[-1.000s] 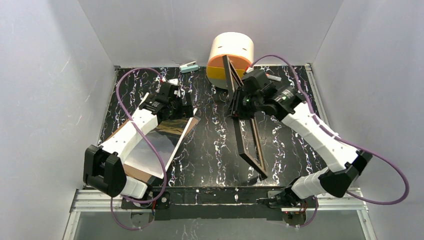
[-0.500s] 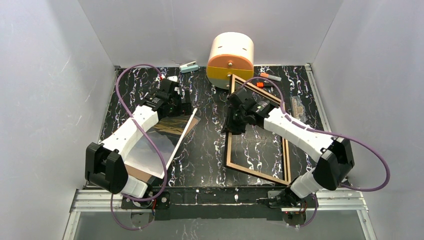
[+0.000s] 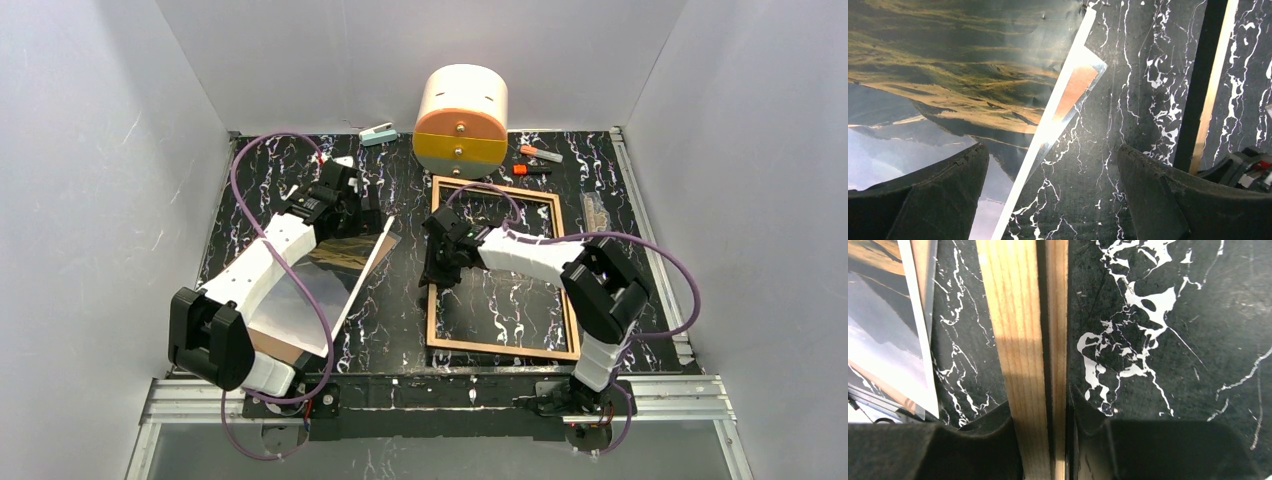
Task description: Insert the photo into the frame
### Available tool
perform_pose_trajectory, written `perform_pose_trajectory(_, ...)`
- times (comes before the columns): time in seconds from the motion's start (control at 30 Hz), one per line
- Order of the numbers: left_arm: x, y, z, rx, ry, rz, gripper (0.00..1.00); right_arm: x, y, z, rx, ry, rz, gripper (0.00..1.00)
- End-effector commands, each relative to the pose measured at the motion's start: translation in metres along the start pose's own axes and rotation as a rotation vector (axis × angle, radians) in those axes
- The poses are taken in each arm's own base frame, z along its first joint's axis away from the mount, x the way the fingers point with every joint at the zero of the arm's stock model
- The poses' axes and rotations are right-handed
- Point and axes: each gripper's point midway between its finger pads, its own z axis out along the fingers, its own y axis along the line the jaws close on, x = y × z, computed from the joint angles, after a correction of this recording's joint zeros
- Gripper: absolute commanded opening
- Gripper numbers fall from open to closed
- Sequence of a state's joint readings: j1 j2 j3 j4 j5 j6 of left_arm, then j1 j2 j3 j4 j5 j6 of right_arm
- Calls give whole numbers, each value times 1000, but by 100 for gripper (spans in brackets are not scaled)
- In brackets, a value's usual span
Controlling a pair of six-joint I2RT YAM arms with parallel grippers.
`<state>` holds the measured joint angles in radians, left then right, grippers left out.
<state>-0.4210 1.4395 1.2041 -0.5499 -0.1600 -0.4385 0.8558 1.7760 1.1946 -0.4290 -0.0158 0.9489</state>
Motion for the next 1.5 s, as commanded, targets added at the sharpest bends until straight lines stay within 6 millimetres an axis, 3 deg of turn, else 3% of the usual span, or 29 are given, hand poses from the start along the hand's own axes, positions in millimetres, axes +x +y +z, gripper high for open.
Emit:
perform_pose_trajectory(0.0,12,7,-6,-2,8,-26,98,-2,48,12,-189,5,6,16)
perform_pose_trajectory(0.33,24,9,0,0,30,-28,98,15,55,41,-117,34,-9,32)
perform_pose_trajectory(0.5,26,10,3,0,35,-24,98,14,53,43,-91,30,-8,43)
perform_pose_trajectory(0.77,25,11,5,-8,30,-17,98,1,58,24,-83,-32,-29,59)
perform_pose_trajectory(0.97,19,15,4,-22,10,-26,98,-26,70,-12,-112,-167,-70,65)
perform_pose_trajectory(1.03,8,14,4,-18,-19,-33,98,-36,81,-28,-155,-215,-83,66)
perform_pose_trajectory(1.13,-41,10,-2,-40,-82,-8,98,-50,99,-47,-229,-266,-102,66)
perform_pose_trajectory(1.27,-87,9,-4,-61,-150,-20,99,-63,118,-51,-304,-250,-121,64)
perform_pose_trajectory(1.37,-99,18,5,-67,-163,-72,98,-68,129,-46,-357,-218,-116,59)
perform_pose_trajectory(1.47,-101,41,17,-76,-145,-160,98,-72,137,-36,-375,-202,-95,56)
